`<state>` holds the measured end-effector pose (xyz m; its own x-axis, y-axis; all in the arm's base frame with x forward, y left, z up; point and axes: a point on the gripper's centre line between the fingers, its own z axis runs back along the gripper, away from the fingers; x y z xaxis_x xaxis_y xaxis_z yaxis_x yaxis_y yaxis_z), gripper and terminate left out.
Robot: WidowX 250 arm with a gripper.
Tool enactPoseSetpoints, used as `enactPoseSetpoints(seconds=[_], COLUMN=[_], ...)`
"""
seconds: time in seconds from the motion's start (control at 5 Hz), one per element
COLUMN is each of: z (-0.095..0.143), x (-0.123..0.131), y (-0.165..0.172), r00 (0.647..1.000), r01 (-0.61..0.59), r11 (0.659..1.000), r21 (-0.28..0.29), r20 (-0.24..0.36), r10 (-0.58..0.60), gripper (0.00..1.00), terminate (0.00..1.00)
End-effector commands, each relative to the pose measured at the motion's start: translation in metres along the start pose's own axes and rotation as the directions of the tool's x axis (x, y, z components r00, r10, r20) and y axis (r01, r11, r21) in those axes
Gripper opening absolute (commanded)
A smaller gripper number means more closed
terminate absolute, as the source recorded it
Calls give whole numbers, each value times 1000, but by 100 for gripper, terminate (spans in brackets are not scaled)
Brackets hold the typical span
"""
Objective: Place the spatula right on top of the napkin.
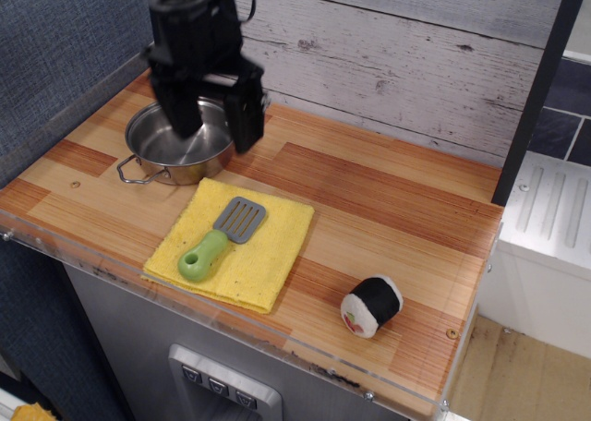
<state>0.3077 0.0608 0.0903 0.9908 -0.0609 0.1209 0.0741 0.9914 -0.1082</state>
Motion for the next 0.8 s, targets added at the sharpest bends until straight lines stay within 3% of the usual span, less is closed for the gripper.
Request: enactPoseSetpoints(seconds=[0.0, 0.4, 0.6], z=[5, 5, 5], x=[14, 16, 16], y=[4, 4, 4], r00=[998, 998, 998], r01=[-16, 47, 47], r11=[1000, 998, 998], r21=[24, 35, 35], r20=[66, 48, 48], r10=[14, -48, -48], gripper=[100, 100, 100], terminate=[0, 0, 100])
